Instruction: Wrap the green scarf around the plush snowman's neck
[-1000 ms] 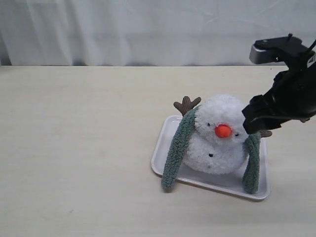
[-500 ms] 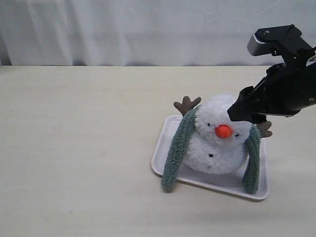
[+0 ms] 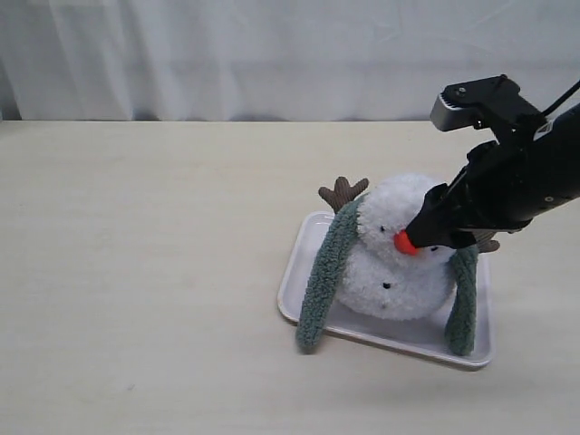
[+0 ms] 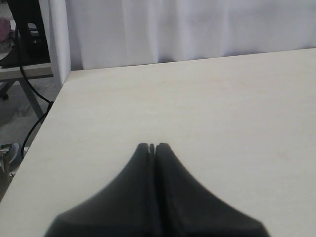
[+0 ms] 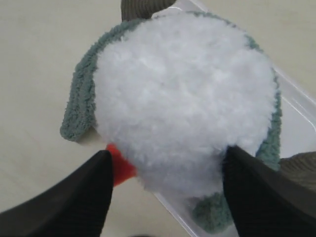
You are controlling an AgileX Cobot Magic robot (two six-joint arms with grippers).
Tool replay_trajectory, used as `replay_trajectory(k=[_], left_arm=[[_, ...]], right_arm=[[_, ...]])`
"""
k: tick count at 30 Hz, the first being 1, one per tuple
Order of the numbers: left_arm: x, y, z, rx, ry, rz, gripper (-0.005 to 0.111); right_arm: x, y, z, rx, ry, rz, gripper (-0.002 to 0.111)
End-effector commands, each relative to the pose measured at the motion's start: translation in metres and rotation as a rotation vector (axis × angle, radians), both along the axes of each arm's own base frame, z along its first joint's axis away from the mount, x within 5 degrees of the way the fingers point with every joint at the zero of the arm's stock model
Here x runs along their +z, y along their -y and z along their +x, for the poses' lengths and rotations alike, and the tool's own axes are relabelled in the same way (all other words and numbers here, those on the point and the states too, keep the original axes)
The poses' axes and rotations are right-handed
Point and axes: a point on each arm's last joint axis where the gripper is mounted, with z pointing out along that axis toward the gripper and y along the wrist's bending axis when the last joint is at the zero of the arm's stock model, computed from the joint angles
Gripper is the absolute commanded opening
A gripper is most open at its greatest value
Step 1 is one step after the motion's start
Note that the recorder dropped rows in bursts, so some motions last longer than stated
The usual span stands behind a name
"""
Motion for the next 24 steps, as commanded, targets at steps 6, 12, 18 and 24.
replay_trajectory(k=[6,12,18,24], left_arm=[[0.0,0.0,0.0,0.004,0.013,-0.007,0.0],[0.0,0.0,0.0,0.004,0.013,-0.007,0.0],[0.0,0.0,0.0,0.004,0.013,-0.007,0.0],[0.0,0.0,0.0,0.004,0.013,-0.007,0.0]], right_arm=[[-0.013,-0.002,0.015,0.046,0.061,-0.028,0.061],[-0.011,-0.007,0.018,0.109,0.117,0.006,0.061],[-0.008,-0.014,0.017,0.252,0.177,0.039,0.061],[-0.006,-0.012,0.022,0.266,0.25,-0.003,0.061]])
